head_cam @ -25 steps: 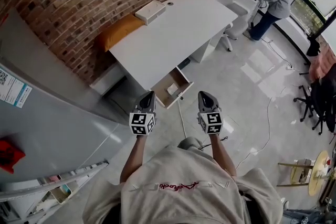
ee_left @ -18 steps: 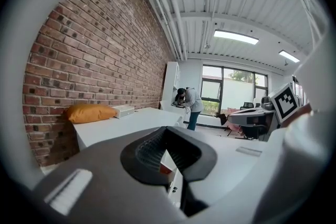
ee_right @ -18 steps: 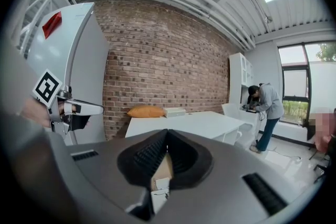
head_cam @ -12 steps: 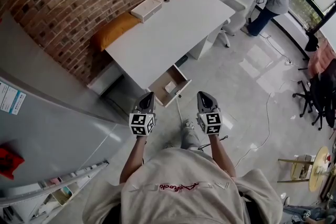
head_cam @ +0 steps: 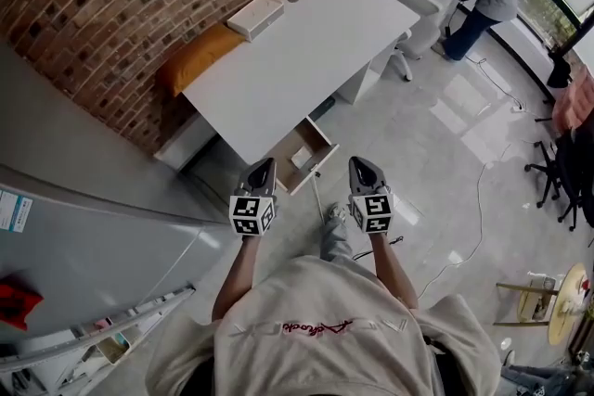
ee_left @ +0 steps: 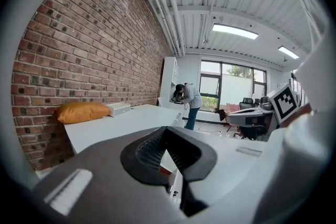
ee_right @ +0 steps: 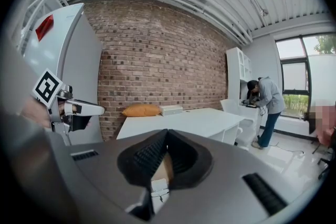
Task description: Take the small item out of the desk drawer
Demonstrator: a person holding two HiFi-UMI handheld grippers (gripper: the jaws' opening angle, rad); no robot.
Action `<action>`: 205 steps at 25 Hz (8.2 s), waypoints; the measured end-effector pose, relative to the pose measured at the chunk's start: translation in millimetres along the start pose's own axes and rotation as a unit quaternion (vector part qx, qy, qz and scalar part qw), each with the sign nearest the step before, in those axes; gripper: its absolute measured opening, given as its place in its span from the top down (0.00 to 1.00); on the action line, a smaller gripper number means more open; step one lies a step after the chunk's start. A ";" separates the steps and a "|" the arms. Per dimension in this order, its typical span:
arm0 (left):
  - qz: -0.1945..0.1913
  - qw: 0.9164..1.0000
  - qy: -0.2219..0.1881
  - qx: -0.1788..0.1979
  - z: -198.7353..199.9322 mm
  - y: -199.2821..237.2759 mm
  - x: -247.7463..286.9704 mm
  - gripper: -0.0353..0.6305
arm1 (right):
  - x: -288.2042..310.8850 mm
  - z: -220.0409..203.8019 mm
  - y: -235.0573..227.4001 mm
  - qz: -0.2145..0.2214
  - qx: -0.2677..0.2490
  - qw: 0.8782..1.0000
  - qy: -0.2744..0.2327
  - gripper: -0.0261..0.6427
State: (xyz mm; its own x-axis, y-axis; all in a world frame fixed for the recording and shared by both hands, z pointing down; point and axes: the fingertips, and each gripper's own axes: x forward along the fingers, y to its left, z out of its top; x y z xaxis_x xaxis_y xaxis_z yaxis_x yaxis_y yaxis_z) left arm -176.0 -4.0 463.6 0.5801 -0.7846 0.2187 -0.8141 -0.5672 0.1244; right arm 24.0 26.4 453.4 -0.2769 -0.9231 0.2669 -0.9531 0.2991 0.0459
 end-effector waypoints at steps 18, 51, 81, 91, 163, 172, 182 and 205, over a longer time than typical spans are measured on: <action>0.027 1.000 0.000 0.010 46.0 -7.0 126.6 0.93 | 78.3 26.0 -110.6 0.031 -0.001 0.999 -0.007 0.94; 0.073 0.996 0.057 0.002 16.8 6.2 193.4 0.93 | 160.4 -14.4 -148.8 0.111 0.023 0.993 0.040 0.94; 0.030 0.988 0.143 -0.057 -134.9 10.7 167.8 0.93 | 145.7 -148.4 -72.5 0.114 0.074 0.981 0.135 0.94; 0.045 0.981 0.174 -0.077 -203.2 14.8 149.3 0.93 | 121.7 -217.8 -49.8 0.136 0.085 0.970 0.185 0.94; -0.102 0.880 0.461 0.045 -423.2 37.6 297.4 0.78 | 122.8 -301.7 -85.9 0.113 0.135 0.960 0.219 0.94; -0.084 0.879 0.467 0.047 -433.1 45.8 300.8 0.80 | 125.8 -306.3 -94.9 0.105 0.136 0.959 0.224 0.94; -0.073 0.879 0.468 0.051 -435.4 49.3 302.3 0.92 | 129.4 -303.9 -94.0 0.106 0.137 0.959 0.223 0.94; -0.046 0.927 0.370 0.035 -357.5 39.6 274.1 0.93 | 136.9 -297.5 -73.9 0.124 0.130 0.961 0.211 0.94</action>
State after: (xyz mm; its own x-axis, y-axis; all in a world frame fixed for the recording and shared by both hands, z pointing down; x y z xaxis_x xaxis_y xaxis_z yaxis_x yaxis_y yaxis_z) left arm -58.6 -152.1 874.5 0.4487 -0.3601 0.8179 -0.7439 -0.6577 0.1185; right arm 92.9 -50.2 772.9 -0.4768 -0.6345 0.6083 -0.8780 0.3761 -0.2960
